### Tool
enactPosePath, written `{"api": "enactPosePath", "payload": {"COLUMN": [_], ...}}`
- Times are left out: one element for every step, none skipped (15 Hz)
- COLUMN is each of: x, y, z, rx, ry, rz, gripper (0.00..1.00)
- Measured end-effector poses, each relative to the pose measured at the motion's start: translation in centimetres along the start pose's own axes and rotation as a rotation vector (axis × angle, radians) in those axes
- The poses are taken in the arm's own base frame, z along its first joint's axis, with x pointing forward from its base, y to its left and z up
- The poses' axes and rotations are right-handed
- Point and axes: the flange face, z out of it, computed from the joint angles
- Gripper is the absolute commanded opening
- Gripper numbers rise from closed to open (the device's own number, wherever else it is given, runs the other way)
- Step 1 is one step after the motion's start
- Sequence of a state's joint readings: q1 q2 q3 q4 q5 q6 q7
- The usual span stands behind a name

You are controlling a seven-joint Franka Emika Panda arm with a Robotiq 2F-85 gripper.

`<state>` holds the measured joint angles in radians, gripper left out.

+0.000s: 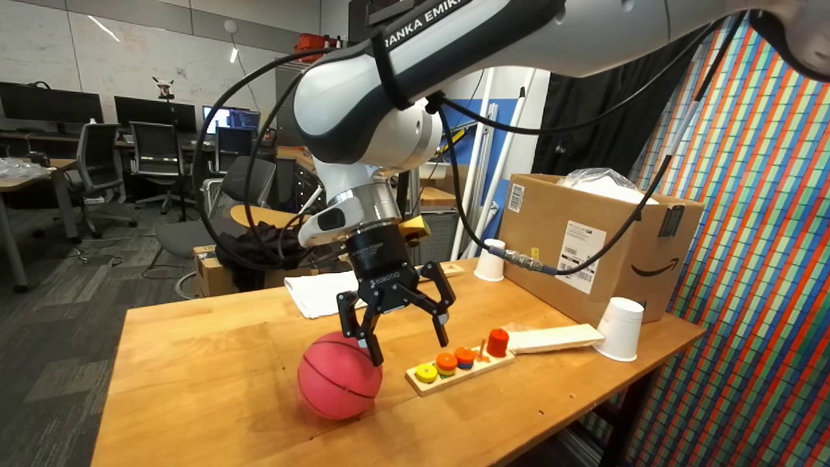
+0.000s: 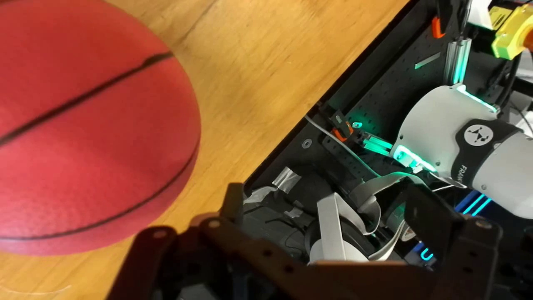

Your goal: Move the basketball to the right

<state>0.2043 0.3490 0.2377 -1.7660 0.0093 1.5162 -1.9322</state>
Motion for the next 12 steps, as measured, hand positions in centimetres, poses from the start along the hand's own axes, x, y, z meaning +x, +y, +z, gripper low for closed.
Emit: {"api": "enactPosePath", "payload": {"x": [0.0, 0.0, -0.1, -0.1, -0.1, -0.2, -0.4, -0.7, -1.2, -1.8, -2.6, -3.5], "y": [0.1, 0.1, 0.2, 0.3, 0.4, 0.5, 0.5, 0.6, 0.7, 0.7, 0.7, 0.7], "z": [0.0, 0.1, 0.2, 0.3, 0.5, 0.6, 0.8, 1.1, 1.4, 1.7, 1.9, 2.0], "rx": [0.010, 0.023, 0.033, 0.041, 0.046, 0.050, 0.055, 0.059, 0.065, 0.068, 0.064, 0.052], "ry": [-0.005, -0.012, -0.019, -0.022, -0.024, -0.026, -0.025, -0.023, -0.019, -0.014, -0.007, -0.002], "rz": [-0.001, -0.003, -0.005, -0.007, -0.011, -0.016, -0.019, -0.019, -0.016, -0.015, -0.014, -0.015], "gripper": [1.00, 1.00, 1.00, 1.00, 1.00, 1.00, 1.00, 1.00, 1.00, 1.00, 1.00, 1.00]}}
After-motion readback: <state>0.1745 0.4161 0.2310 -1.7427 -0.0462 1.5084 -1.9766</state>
